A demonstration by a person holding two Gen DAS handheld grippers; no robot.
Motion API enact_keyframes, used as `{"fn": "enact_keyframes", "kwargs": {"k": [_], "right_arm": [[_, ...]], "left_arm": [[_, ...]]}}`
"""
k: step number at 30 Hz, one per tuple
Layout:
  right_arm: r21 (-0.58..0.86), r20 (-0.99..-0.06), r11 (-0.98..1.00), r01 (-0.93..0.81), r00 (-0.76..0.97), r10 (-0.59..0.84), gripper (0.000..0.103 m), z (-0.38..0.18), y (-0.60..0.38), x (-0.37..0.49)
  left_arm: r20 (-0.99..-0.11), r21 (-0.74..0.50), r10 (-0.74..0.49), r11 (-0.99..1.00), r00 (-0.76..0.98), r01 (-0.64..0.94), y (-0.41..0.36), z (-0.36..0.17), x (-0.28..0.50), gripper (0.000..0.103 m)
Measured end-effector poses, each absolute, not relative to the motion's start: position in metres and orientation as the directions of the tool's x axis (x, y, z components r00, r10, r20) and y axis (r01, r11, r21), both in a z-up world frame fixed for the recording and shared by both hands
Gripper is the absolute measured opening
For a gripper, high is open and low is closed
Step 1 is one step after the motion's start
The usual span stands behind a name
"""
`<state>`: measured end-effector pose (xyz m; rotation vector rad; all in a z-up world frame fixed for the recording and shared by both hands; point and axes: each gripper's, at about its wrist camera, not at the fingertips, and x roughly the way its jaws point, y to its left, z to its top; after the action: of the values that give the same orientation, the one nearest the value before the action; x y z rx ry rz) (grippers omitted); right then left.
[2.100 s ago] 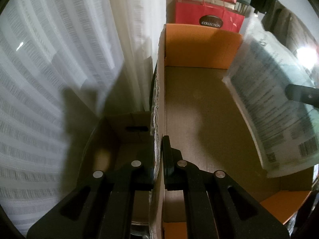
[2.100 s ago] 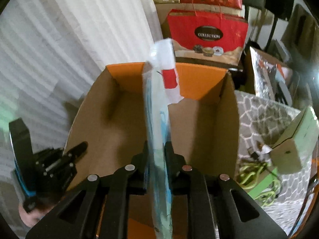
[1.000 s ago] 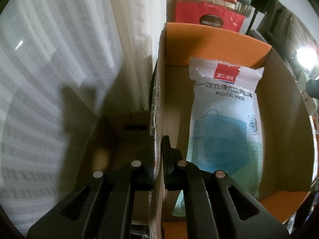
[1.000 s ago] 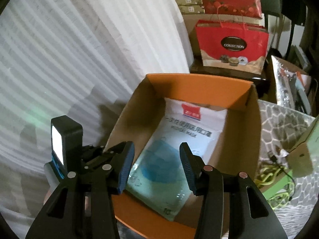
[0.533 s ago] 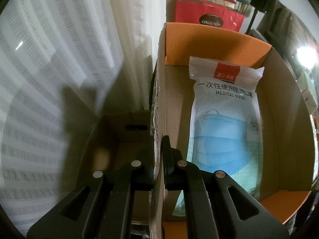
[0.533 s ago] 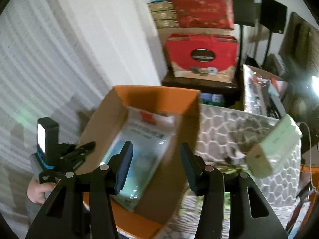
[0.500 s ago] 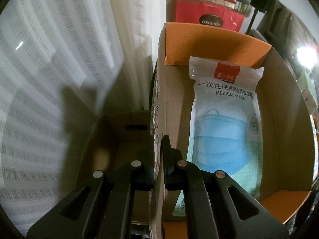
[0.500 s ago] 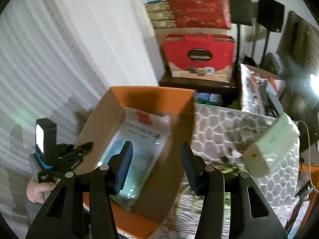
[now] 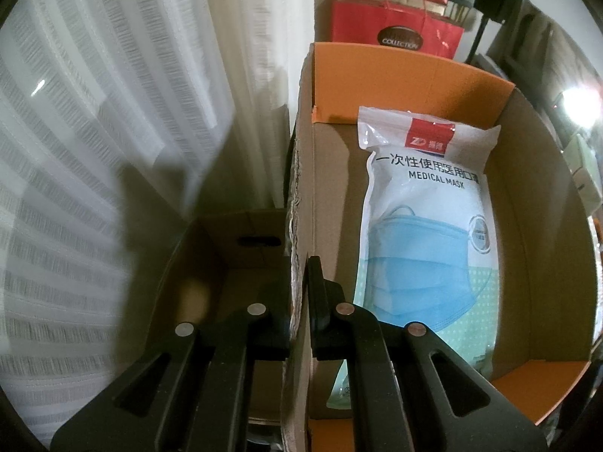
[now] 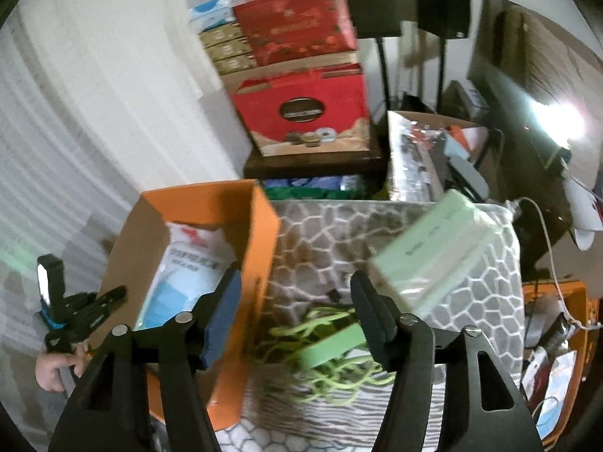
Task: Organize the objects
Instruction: 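Move the right tool to the pale green box and grasp it, then lift the pale green box with the right tool and carry it over the cardboard box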
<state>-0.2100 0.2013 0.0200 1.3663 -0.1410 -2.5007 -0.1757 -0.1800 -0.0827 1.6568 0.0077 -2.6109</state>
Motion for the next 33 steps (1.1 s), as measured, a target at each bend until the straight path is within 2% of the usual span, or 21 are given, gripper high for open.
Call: {"fn": "enact_keyframes", "kwargs": {"k": [6,25,33], "right_arm": [[0.212,-0.828,-0.971,0.106,-0.508,-0.236,0.082,0.01,0.233,-0.226],[0.243,-0.889,-0.959,-0.144,-0.428,-0.161,0.085,-0.039,0.273,-0.278],[0.217,-0.902,-0.949,-0.23,-0.418,-0.105,0.093,-0.048,0.28,-0.291]], "left_arm": [[-0.904,0.024,-0.041,-0.999,-0.425,0.046,-0.18,-0.083,-0.176,0.006],[-0.904,0.028,-0.046,-0.998,-0.426,0.048,-0.179,-0.081,-0.176,0.007],[-0.903,0.028,-0.046,-0.998,-0.427,0.049,-0.179,-0.081,-0.177,0.007]]}}
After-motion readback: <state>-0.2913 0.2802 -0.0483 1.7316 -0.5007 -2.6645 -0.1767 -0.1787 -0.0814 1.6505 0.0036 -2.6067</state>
